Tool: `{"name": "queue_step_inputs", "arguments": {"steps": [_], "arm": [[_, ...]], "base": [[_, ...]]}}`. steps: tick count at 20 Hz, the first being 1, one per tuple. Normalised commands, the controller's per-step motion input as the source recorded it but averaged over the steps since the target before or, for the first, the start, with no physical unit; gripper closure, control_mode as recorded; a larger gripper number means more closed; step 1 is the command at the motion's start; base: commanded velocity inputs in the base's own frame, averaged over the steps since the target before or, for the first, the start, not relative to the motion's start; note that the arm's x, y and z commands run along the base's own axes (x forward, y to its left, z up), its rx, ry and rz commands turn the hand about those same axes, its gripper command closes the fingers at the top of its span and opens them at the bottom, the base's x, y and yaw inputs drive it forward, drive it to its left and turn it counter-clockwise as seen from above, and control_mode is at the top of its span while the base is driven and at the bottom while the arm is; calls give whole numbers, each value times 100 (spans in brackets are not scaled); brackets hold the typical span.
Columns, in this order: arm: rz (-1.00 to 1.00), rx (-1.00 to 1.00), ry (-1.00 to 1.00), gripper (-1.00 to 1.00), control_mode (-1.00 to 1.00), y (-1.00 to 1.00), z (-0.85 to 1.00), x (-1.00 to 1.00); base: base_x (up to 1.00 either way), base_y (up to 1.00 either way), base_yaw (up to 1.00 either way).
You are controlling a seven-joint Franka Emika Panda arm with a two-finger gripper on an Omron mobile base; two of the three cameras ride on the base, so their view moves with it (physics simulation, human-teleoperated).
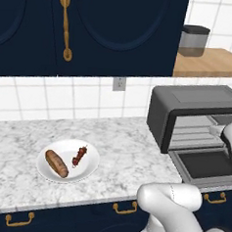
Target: Pick up the kebab skewer and baguette bread, and place them inside the toaster oven. Close the toaster oven door and start by setting the timer.
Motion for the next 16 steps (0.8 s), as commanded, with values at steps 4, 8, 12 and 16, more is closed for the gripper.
{"name": "queue_step_inputs", "arguments": {"steps": [4, 8, 12, 16], "arm": [[-6, 0, -11, -100, -100, 0, -38, 23], [-4, 0, -6, -100, -100, -2, -4, 54], [0, 2, 0, -100, -100, -23, 0, 43], [0, 5, 0, -100, -100, -44, 0, 11]], "base": [[0, 0, 0], [0, 0, 0], [0, 0, 0], [0, 0, 0]]}}
